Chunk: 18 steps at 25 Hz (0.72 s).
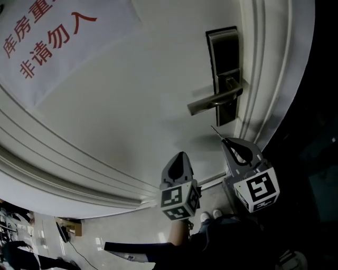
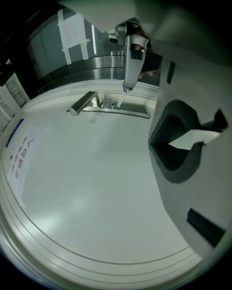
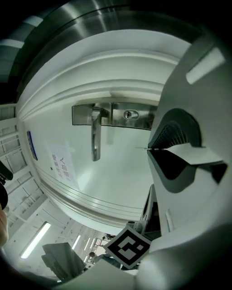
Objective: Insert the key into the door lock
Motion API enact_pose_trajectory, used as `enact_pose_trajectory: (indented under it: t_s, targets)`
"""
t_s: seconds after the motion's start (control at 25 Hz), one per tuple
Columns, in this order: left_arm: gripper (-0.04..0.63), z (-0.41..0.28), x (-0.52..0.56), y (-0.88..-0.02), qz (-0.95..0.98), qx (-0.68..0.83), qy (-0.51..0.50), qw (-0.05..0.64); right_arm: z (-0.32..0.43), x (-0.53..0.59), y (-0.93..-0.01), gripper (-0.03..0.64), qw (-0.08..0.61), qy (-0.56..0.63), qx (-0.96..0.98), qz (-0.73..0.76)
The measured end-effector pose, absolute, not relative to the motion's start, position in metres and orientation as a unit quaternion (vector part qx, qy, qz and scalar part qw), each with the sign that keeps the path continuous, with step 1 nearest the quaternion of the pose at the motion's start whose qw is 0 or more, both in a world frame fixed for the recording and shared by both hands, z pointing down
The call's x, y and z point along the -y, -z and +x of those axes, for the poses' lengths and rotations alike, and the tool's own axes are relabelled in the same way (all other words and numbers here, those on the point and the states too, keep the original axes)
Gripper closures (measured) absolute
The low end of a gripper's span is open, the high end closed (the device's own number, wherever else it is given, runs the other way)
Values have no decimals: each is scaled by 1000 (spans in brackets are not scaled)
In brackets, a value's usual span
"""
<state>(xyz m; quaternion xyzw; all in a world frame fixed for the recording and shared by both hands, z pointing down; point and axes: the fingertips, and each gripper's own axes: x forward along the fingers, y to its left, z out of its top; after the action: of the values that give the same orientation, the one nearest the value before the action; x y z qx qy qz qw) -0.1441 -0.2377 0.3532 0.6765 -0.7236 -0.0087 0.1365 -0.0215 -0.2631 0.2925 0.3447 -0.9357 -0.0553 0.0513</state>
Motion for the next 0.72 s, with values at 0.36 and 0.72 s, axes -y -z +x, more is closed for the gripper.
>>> enact_pose_trajectory:
  t_s: [0.36, 0.72]
  targets:
    - [595, -139, 269, -338, 708, 696, 31, 111, 6, 293, -276, 604, 135, 202, 878, 413]
    - [595, -125, 281, -330, 731, 674, 35, 101, 21, 317, -262, 604, 265, 402, 746, 460]
